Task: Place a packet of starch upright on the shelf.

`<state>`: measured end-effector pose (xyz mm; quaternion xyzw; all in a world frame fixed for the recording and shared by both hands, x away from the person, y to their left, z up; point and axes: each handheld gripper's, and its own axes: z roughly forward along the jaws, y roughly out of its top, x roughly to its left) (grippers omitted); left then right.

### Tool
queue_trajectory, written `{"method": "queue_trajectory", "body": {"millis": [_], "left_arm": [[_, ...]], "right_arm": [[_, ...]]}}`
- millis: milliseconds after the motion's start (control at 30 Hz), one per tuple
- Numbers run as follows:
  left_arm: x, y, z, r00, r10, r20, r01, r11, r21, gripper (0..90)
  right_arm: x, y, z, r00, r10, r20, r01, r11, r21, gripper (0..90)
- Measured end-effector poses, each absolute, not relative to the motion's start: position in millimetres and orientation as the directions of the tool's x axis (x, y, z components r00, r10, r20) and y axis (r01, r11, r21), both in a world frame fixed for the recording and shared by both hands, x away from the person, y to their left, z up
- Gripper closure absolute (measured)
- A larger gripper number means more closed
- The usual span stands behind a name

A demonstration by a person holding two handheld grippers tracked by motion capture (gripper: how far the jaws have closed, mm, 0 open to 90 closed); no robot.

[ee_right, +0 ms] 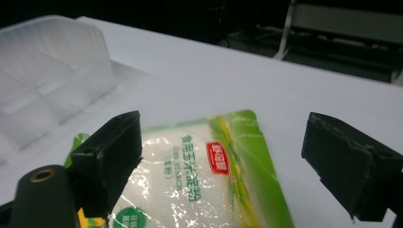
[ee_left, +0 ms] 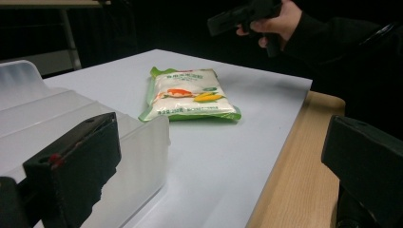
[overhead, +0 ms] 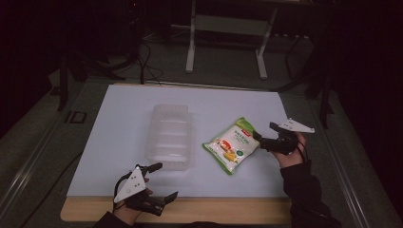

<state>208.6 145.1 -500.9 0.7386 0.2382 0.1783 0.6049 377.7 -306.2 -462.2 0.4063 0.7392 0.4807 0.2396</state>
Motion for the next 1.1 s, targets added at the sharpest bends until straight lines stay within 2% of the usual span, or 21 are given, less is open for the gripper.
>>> {"method": "queue_trajectory", "body": {"millis": [500,867,933,1033,1100], "left_arm": [[209.7,145.5,-501.4,0.819,0.573,-0.033,0.145,-0.151,0.978,0.0],[210.8,145.8,-501.8,0.820,0.571,-0.046,0.153,-0.141,0.978,0.0],[211.0,145.8,-501.9,0.819,0.571,-0.049,0.157,-0.141,0.978,0.0],[210.9,145.5,-501.9,0.820,0.570,-0.048,0.156,-0.142,0.978,0.0],[211.2,145.2,-502.1,0.821,0.568,-0.050,0.160,-0.145,0.976,0.0]], "right_arm": [[403.3,-310.9,-517.2,-0.540,0.836,0.099,0.526,0.243,0.815,18.7],[413.2,-310.0,-533.0,-0.559,0.821,0.115,0.589,0.296,0.752,19.9],[416.2,-311.0,-535.4,-0.558,0.816,0.151,0.608,0.278,0.743,20.3],[415.7,-310.1,-536.5,-0.557,0.814,0.162,0.613,0.272,0.742,24.8],[415.2,-308.2,-534.7,-0.555,0.815,0.167,0.622,0.273,0.733,31.0]]}}
